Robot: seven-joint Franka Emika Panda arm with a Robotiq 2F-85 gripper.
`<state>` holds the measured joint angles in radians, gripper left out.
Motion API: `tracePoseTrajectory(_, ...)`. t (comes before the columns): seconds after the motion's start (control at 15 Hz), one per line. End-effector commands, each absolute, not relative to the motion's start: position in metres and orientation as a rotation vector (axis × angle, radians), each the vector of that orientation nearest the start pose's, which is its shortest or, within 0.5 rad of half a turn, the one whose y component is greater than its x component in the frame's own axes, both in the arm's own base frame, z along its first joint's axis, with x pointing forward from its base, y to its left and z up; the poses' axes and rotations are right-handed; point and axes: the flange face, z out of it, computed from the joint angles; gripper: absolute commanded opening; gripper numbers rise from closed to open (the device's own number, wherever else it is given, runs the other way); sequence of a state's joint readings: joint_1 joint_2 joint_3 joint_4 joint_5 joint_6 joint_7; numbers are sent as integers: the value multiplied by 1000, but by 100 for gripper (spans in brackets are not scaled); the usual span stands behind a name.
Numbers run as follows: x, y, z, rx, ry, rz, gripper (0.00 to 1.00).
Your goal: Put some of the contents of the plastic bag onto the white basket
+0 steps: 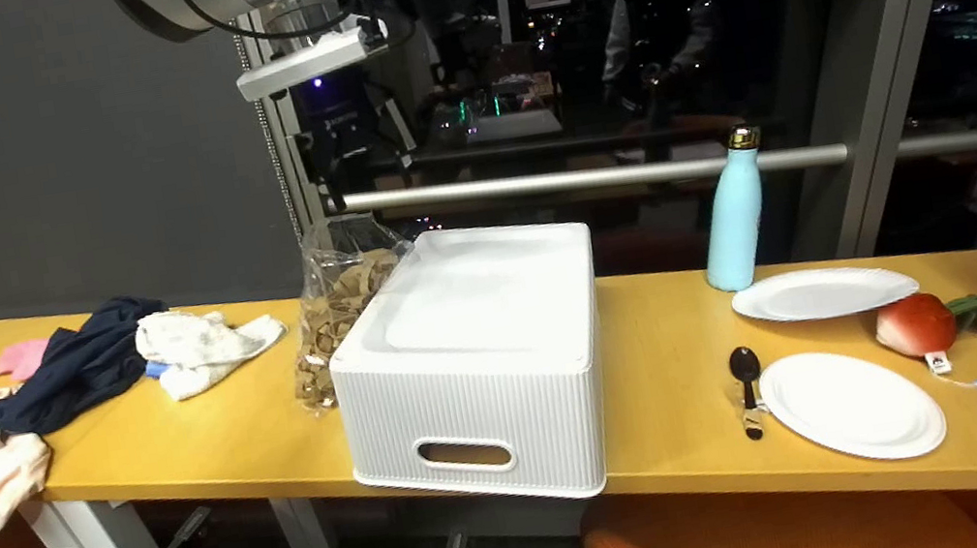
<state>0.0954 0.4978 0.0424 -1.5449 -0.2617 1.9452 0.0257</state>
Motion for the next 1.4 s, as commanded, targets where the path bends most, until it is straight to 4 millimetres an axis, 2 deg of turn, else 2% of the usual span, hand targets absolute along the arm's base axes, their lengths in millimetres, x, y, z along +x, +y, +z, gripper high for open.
tracePoseTrajectory(0.0, 703, 80, 347, -3380, -410, 182, 100)
tracePoseTrajectory(0.47, 698, 97, 333, -3368, -446, 278, 100)
tracePoseTrajectory(0.87, 696, 79, 319, -3392, -411, 358, 100)
tracePoseTrajectory(1.33, 674, 88, 298, -3471, -503, 256, 100)
